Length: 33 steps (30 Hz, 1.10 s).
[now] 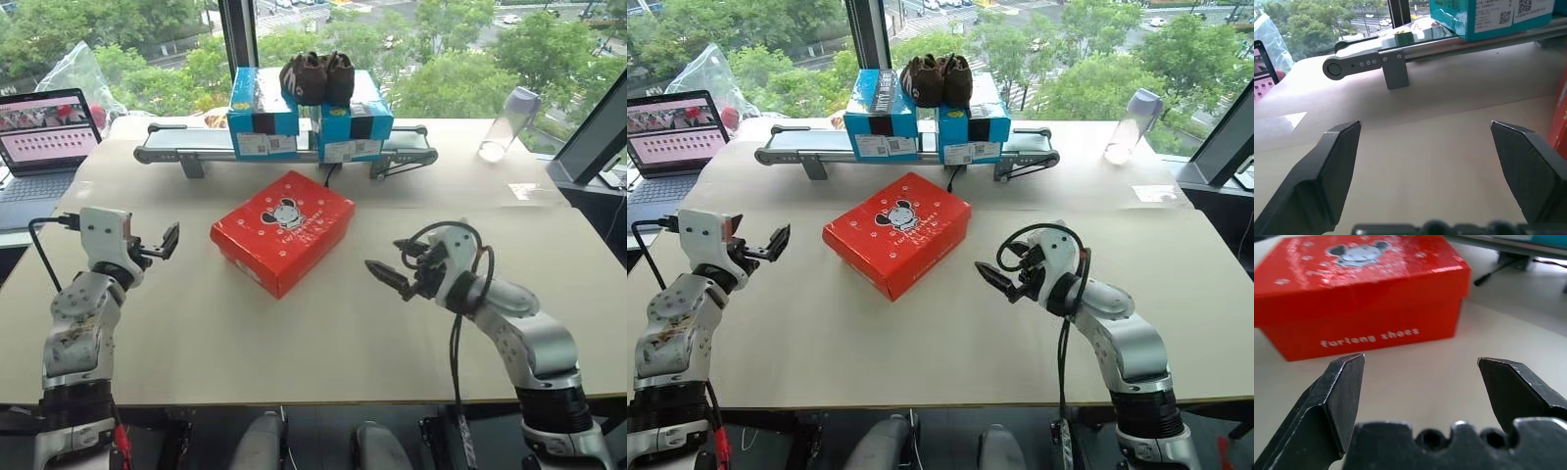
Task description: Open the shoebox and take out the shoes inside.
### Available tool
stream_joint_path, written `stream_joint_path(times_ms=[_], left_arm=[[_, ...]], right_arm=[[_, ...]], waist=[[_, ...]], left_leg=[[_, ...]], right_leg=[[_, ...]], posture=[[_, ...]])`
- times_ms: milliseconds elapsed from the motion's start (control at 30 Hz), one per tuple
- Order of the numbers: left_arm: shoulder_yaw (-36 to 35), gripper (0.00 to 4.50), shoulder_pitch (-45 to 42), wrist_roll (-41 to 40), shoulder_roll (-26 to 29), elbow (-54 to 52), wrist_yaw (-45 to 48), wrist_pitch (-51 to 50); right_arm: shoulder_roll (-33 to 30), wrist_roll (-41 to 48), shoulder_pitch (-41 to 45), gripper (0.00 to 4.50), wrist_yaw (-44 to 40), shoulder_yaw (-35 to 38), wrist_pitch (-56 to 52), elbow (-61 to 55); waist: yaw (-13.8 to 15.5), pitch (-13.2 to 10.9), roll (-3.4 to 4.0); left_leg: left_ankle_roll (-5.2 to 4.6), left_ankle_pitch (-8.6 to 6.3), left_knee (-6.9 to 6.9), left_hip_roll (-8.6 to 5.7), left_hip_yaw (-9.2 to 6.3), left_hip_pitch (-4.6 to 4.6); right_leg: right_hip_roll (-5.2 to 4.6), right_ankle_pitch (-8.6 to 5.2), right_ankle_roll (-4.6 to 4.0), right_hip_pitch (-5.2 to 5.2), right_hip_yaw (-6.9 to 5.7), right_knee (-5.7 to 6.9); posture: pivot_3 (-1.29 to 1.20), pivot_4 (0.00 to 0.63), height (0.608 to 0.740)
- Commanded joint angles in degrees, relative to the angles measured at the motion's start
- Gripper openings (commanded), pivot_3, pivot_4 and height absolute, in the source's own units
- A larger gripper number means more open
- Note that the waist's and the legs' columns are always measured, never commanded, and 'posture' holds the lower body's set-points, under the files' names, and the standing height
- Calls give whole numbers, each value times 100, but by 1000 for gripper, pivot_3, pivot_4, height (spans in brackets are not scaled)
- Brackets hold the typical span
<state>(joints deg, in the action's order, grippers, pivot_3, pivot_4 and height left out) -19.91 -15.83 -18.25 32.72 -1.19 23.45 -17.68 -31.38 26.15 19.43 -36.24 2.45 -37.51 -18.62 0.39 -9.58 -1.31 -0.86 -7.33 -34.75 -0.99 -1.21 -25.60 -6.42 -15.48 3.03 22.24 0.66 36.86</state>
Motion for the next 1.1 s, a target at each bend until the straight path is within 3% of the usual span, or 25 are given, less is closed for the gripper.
stream_joint_path(times_ms=[33, 200, 333, 600, 933, 1100], left_arm=[[-226, 4500, 121, -807, 576, -790, 995, -496], [-186, 4500, 313, -1556, 1526, -1352, 2024, -1488], [-189, 4500, 258, -1881, 1971, -1639, 2342, -1997], [-250, 4500, 351, -2138, 2351, -1900, 2597, -2537], [-1158, 4500, 258, -2436, 3306, -1638, 3110, -3066], [-1620, 4500, -13, -3081, 3481, -1869, 3216, -3501]], right_arm=[[-389, 286, 241, 3290, -444, 59, -272, -266], [-573, 133, 410, 1577, -768, -169, -124, 60], [-482, -204, 453, 185, -934, -621, 198, 377], [34, -847, 812, 87, -1101, -1327, 968, 1355], [779, -1512, 1453, 87, -1204, -1691, 1825, 2740], [1096, -1838, 1824, 87, -1339, -1890, 2431, 3458]], waist=[[-3, 0, -11], [-35, -3, -13], [-57, -3, -13], [-114, -7, -15], [-138, -16, -22], [-136, -21, -27]], left_leg=[[17, -10, 0, 2, 0, 0], [32, -20, 4, 4, 1, 0], [32, -20, 5, 6, 1, 1], [26, -16, 4, 4, 3, 1], [6, -3, 8, 7, 2, 3], [32, -19, 7, 6, 0, 7]], right_leg=[[-1, 0, -1, 0, -1, -3], [-4, -1, -4, 2, 0, -9], [-3, -3, -8, 3, -2, -10], [-1, -2, -5, 4, 0, -7], [13, -3, -7, 12, 4, -1], [13, -3, -6, 28, 2, -1]], posture=[[0, 150, 740], [0, 150, 740], [0, 150, 740], [0, 150, 740], [0, 150, 740], [0, 150, 740]])
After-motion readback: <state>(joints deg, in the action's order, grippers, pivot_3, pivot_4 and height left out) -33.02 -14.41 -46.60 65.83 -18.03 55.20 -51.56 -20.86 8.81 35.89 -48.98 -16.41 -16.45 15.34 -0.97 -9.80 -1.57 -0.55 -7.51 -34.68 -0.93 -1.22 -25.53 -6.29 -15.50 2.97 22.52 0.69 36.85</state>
